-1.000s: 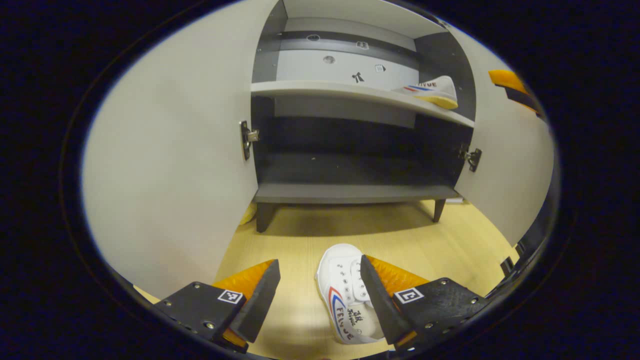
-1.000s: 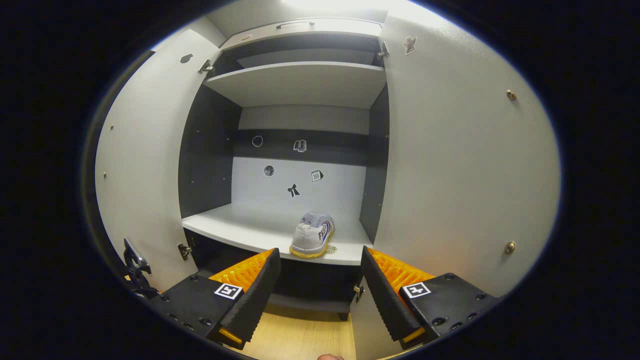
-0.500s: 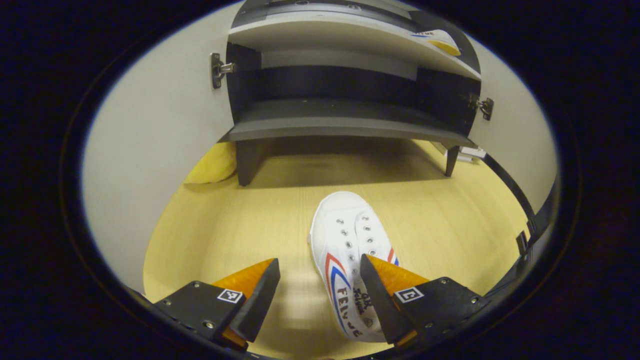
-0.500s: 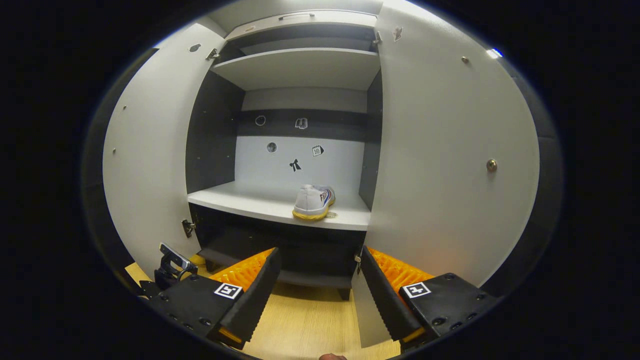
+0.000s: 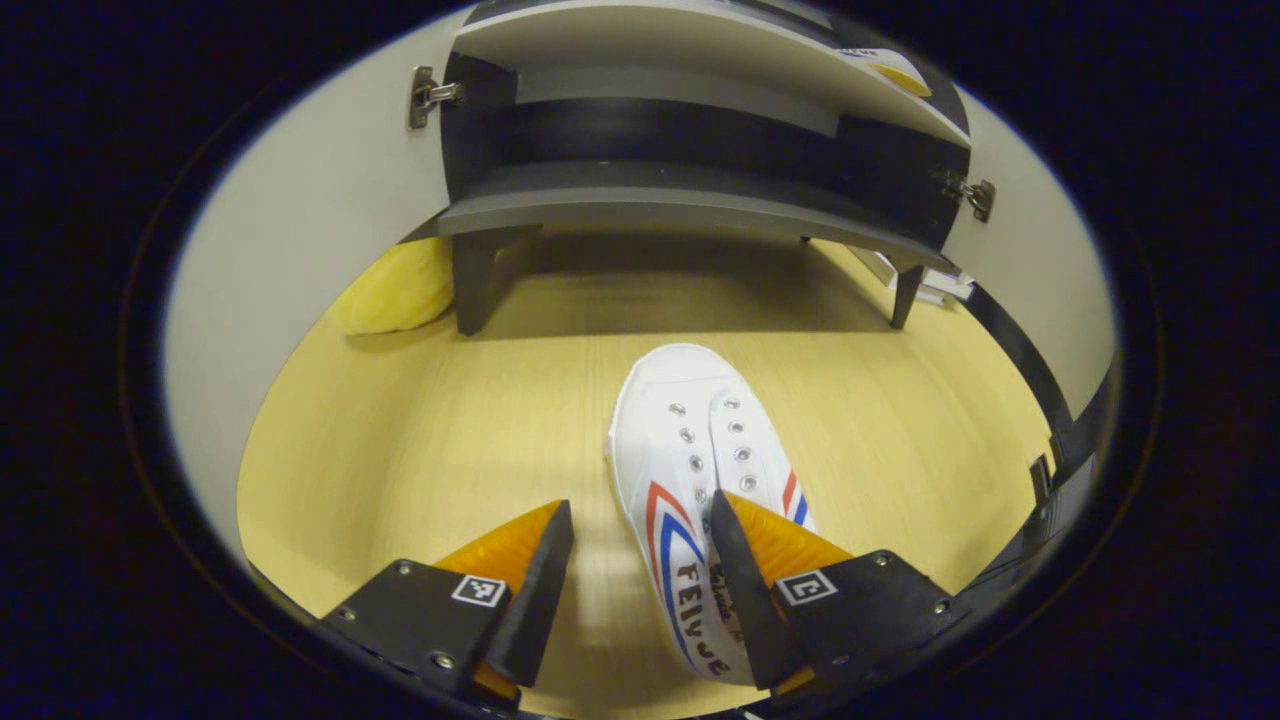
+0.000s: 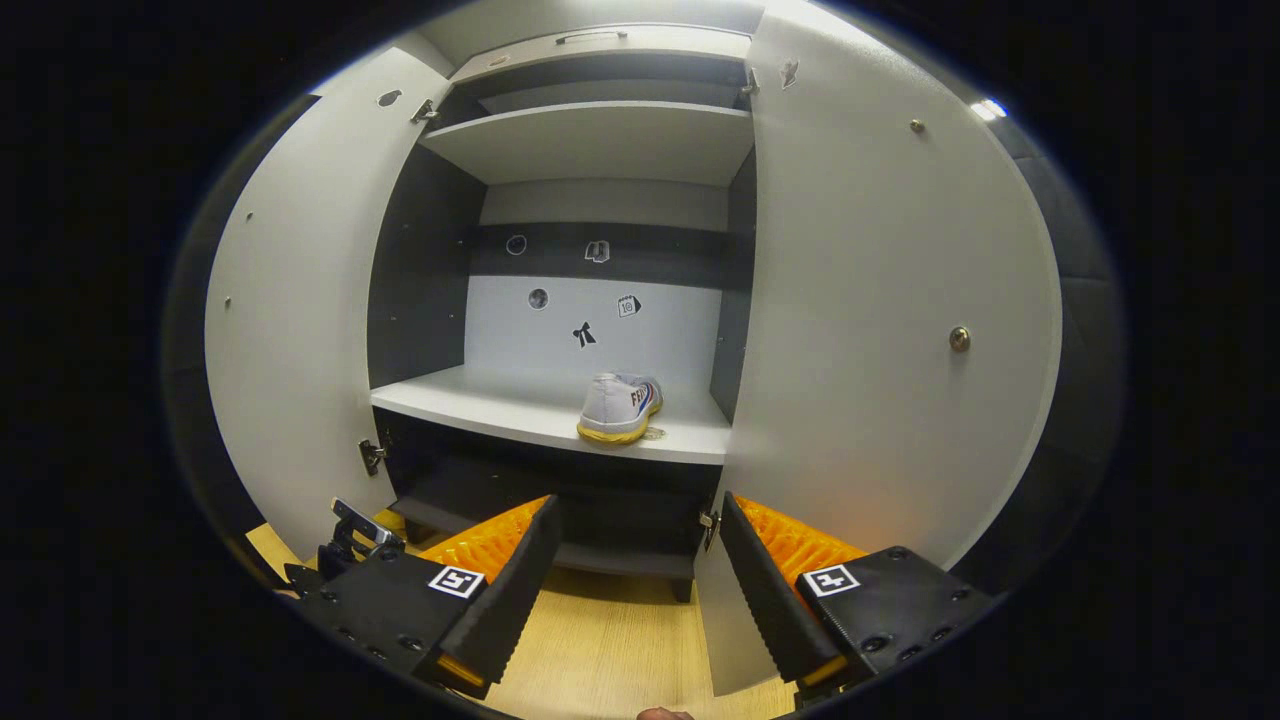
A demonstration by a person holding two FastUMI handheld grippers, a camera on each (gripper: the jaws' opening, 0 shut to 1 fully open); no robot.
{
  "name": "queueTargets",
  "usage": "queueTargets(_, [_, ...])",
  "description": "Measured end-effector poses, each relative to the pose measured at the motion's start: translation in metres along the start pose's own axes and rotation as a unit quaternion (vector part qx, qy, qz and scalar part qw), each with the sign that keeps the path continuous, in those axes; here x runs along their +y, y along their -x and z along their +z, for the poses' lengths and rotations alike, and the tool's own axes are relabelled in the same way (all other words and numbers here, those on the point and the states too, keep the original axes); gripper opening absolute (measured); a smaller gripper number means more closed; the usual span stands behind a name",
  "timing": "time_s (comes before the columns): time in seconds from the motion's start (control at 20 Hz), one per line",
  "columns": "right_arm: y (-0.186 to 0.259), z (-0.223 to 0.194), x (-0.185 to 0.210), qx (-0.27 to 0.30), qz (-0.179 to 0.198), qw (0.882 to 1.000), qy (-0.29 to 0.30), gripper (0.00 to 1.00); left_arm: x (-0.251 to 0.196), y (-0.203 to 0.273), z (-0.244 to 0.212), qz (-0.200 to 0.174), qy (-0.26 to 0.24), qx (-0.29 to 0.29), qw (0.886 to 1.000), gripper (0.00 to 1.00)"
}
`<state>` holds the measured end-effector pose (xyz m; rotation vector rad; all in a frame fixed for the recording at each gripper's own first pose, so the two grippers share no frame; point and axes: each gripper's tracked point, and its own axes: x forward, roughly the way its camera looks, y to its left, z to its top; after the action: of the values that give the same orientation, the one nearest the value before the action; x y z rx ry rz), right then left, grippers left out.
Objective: Grab one shoe with the right hand and put it into the shoe cabinet, grab the other shoe with the left hand and put it into the shoe cabinet; then close the right door with the right hand and the left door with the left hand.
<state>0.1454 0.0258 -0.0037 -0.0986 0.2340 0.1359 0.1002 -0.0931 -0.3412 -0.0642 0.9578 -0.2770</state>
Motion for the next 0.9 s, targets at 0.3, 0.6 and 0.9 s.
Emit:
queueTargets(0.3, [0.003, 0.006, 0.005, -0.006, 0.005, 1.0, 0.005, 1.0, -0.01, -0.002, 0.003, -0.013, -0.013, -0.005, 1.0, 0.4])
queueTargets(0.6, [0.007, 0.013, 0.006, -0.013, 0.005, 1.0, 0.001, 1.0, -0.005, 0.002, 0.014, -0.015, 0.024, -0.02, 0.999, 0.02])
queueTargets(0.9, [0.015, 0.014, 0.009, -0.015, 0.008, 1.0, 0.003, 1.0, -0.001, 0.017, 0.034, -0.022, 0.013, -0.046, 0.999, 0.02])
